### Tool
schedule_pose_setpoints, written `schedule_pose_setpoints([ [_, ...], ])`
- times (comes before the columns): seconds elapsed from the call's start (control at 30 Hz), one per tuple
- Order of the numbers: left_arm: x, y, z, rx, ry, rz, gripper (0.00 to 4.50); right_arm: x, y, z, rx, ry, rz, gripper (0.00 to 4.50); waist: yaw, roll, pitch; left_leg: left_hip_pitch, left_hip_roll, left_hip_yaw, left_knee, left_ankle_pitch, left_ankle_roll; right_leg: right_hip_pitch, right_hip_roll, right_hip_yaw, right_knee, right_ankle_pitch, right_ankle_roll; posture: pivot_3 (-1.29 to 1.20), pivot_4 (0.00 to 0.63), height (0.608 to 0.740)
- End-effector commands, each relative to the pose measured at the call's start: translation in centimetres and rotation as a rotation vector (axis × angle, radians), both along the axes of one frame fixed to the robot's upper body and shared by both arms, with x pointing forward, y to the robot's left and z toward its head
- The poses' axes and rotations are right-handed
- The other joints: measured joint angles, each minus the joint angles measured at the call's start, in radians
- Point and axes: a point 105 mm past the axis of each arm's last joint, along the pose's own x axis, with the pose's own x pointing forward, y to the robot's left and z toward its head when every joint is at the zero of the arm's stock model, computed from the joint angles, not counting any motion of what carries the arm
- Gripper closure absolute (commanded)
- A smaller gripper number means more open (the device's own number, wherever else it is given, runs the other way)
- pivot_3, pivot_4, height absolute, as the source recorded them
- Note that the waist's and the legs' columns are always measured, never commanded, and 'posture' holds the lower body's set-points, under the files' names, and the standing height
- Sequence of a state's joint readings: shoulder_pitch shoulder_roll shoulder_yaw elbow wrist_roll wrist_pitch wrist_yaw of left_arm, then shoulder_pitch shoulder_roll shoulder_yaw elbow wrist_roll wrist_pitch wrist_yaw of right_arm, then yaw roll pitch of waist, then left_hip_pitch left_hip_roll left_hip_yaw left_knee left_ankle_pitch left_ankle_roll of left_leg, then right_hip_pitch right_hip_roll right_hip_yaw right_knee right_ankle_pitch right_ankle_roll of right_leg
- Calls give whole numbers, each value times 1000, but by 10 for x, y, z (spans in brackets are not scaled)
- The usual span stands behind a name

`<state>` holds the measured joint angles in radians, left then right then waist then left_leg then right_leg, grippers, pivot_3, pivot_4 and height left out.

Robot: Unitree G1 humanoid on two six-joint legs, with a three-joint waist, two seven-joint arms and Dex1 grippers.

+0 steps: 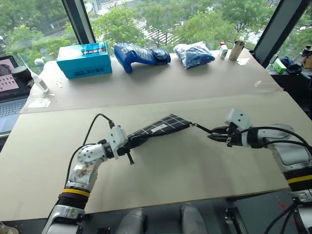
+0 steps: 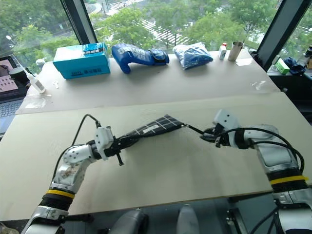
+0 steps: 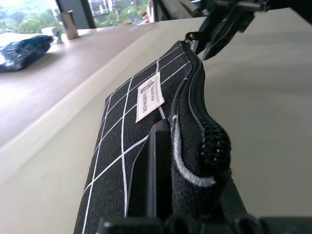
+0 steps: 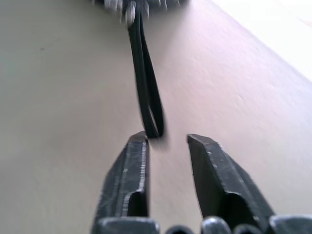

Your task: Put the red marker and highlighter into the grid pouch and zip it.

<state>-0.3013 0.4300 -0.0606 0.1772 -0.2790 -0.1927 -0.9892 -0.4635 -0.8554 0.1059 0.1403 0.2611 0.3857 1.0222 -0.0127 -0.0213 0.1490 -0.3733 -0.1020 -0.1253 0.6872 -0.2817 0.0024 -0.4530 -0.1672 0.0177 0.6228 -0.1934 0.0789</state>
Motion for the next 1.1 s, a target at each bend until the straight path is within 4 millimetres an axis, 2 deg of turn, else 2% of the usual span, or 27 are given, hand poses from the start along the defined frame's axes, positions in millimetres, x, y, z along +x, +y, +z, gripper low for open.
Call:
schedule_pose_setpoints([
  [0.03, -2, -7, 7, -23, -37, -33, 4500, -9, 9, 21, 129, 41, 32, 1499, 0, 0, 0, 0, 0, 0, 0, 0, 0, 0, 0, 0, 0, 0, 0, 0, 150, 740],
  [0.07, -3, -8, 7, -19, -37, -41, 4500, -14, 9, 25, 159, 62, 50, 1230, 0, 0, 0, 0, 0, 0, 0, 0, 0, 0, 0, 0, 0, 0, 0, 0, 150, 740],
  [0.23, -11, -13, -2, 55, -56, -139, 4500, -26, -5, 47, 239, 61, 53, 1230, 7, 0, 0, 0, -1, -1, 0, 0, 0, 1, -1, 0, -1, 0, 0, 0, 150, 740],
  [0.33, -17, -13, -9, 145, -95, -239, 4500, -45, 2, 69, 329, 59, 130, 1230, 10, 0, 0, 0, 0, 0, 0, 0, 1, 1, 0, 0, -1, 0, 0, 0, 150, 740],
  [0.37, -16, -11, -12, 182, -111, -277, 4500, -58, 11, 74, 343, 64, 183, 1230, 11, 0, 0, 0, 0, 1, 0, 0, 1, 1, 0, 0, -1, 0, 0, 0, 150, 740],
  [0.43, -12, -7, -14, 230, -143, -316, 4500, -79, 25, 72, 323, 94, 266, 1230, 14, 0, 0, 0, 0, 1, 0, 0, 1, 1, 0, 0, -1, 0, 0, 0, 150, 740],
  [0.5, -5, -4, -18, 269, -150, -354, 4500, -93, 33, 62, 271, 107, 304, 1230, 18, 0, 0, 0, 1, 1, 0, -1, 1, 1, 0, -1, -1, 1, 0, 0, 150, 740],
  [0.63, 5, -9, -17, 306, -188, -406, 4500, -95, 33, 47, 245, 113, 250, 1230, 24, 0, 0, 0, 0, 2, 8, -4, 6, 5, 0, -3, -1, 1, 1, 0, 150, 740],
  [0.73, 9, -13, -20, 313, -202, -424, 4500, -94, 35, 39, 246, 108, 219, 1230, 24, 0, 0, 3, 0, 1, 8, -8, 13, 14, 0, -4, -12, 5, 5, 0, 150, 740],
  [0.8, 9, -8, -28, 329, -179, -413, 3768, -95, 36, 36, 246, 111, 208, 1208, 24, 0, 0, 3, -1, -1, 10, -8, 14, 15, 0, -3, -13, 6, 6, 0, 150, 740],
  [0.83, 10, -4, -32, 337, -154, -404, 3633, -96, 36, 35, 247, 112, 201, 1208, 24, 0, 0, 3, -1, -1, 10, -8, 13, 15, 0, -3, -13, 6, 6, 0, 150, 740],
  [0.87, 10, 2, -35, 345, -138, -390, 3311, -95, 34, 33, 242, 114, 190, 1208, 23, 0, 0, 3, -1, -1, 10, -7, 11, 15, 0, -3, -13, 6, 6, 0, 150, 740],
  [0.9, 13, 9, -36, 357, -146, -348, 2799, -95, 33, 31, 237, 114, 182, 1208, 21, 0, 0, 3, -1, -1, 10, -6, 10, 15, 0, -3, -13, 6, 6, 0, 150, 740],
  [1.03, 29, 40, -32, 374, -148, -146, 1386, -91, 25, 27, 224, 118, 152, 1208, 19, 0, 0, 4, 0, -2, 10, -7, 11, 15, 0, -3, -13, 6, 6, 0, 150, 740],
  [1.07, 27, 48, -31, 375, -139, -132, 1191, -89, 22, 26, 218, 116, 142, 1208, 19, 0, 0, 4, 0, -3, 10, -7, 12, 15, 0, -3, -13, 6, 6, 0, 150, 740],
  [1.1, 25, 55, -31, 371, -127, -120, 1191, -87, 20, 26, 215, 114, 135, 1208, 18, 0, 0, 4, 0, -3, 10, -9, 15, 16, 0, -3, -13, 6, 6, 0, 150, 740],
])
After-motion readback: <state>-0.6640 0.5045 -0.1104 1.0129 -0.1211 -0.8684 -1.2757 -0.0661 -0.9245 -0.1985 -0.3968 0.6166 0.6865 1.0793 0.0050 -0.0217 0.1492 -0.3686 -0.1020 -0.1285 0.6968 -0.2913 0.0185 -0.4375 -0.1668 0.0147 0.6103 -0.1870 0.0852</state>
